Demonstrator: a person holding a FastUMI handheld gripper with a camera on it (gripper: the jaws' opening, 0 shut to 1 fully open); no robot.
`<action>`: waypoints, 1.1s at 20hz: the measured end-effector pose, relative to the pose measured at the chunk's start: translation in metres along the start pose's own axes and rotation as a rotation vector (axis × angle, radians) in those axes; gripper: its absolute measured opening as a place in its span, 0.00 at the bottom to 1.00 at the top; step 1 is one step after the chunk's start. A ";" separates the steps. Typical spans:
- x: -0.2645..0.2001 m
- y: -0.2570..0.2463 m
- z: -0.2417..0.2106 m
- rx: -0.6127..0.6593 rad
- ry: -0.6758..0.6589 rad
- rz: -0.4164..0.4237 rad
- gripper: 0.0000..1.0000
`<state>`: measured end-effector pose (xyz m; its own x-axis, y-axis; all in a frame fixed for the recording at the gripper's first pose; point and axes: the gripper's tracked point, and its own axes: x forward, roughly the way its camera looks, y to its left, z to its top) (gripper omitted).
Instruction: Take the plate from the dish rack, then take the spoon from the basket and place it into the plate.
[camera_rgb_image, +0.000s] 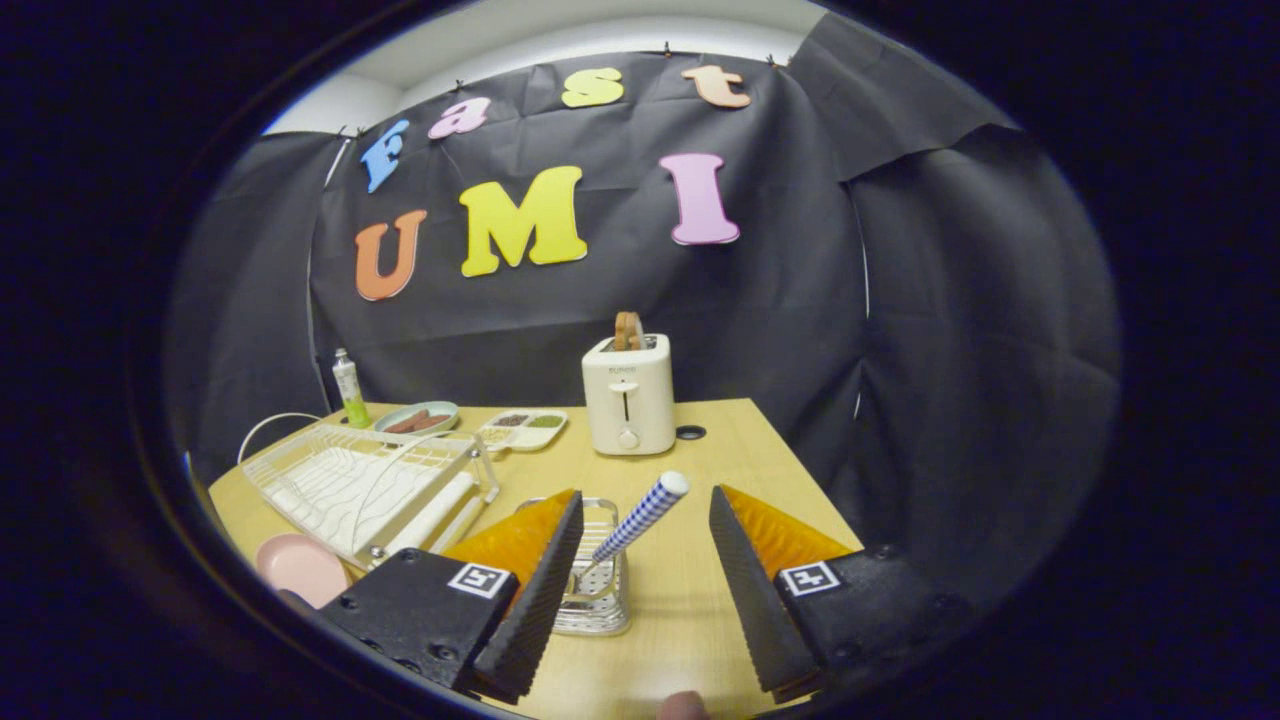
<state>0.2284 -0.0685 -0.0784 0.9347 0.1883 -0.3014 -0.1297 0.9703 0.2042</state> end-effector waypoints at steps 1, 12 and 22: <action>0.004 0.001 -0.001 0.017 0.008 0.006 0.79; -0.008 0.030 0.005 0.153 0.029 0.063 0.24; -0.019 0.047 0.030 0.213 -0.027 -0.076 0.11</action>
<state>0.2144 -0.0310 -0.0354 0.9479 0.1090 -0.2992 0.0118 0.9270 0.3750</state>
